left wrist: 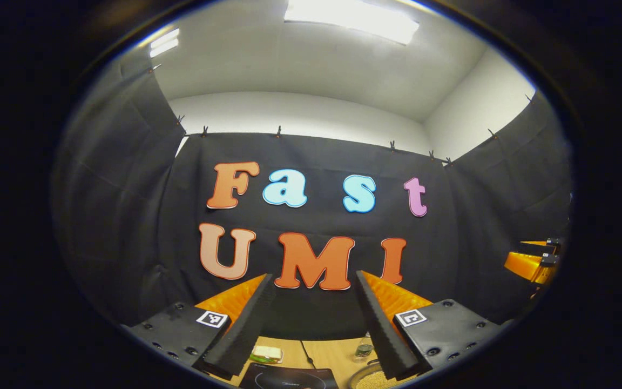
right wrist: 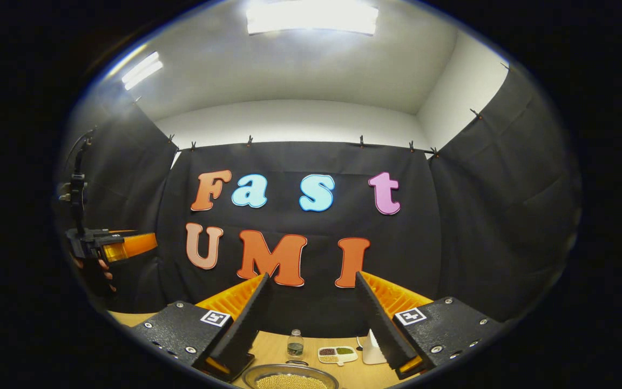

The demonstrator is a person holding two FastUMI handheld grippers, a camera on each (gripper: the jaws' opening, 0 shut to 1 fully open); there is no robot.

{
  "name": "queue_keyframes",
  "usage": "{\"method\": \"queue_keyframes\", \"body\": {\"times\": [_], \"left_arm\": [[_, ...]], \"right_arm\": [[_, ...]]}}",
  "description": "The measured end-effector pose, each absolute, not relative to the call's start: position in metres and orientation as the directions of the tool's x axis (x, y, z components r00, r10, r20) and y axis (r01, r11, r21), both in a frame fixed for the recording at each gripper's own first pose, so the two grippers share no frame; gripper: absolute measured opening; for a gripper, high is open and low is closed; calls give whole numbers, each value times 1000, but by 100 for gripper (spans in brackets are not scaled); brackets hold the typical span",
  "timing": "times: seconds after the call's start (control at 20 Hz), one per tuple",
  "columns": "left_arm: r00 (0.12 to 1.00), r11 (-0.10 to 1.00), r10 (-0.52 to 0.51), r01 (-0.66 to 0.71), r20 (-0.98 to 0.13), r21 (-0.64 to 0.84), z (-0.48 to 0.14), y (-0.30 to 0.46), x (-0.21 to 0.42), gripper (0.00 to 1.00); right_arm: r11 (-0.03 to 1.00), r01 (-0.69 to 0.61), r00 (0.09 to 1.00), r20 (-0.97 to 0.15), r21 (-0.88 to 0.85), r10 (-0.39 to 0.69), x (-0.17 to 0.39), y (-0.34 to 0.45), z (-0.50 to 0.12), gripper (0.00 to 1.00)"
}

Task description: First push the handle of the pot to place it horizontally, then grasp the pot with both hands and set it on the induction cooktop.

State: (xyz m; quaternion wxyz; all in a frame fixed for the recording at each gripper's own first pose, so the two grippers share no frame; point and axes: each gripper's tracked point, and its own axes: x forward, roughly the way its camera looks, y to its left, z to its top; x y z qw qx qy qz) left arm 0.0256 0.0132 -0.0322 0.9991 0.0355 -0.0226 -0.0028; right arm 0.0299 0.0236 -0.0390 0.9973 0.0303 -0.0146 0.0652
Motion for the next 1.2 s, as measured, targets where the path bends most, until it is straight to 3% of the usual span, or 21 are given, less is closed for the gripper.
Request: {"method": "queue_keyframes", "body": {"times": [0.4,0.6,0.9,1.2], "left_arm": [[998,998,33,-35,50,50,-39,37,33,96],[997,996,47,-51,59,75,-42,44,31,97],[996,993,57,-63,66,97,-46,50,24,96],[996,989,68,-76,63,124,-51,54,17,96]], "right_arm": [[987,-162,987,30,18,161,35,28,-59,95],[984,-174,984,-33,34,175,36,33,-87,92],[962,-258,941,-204,92,272,28,54,-152,66],[935,-321,820,-448,153,355,0,83,-250,29]]}}
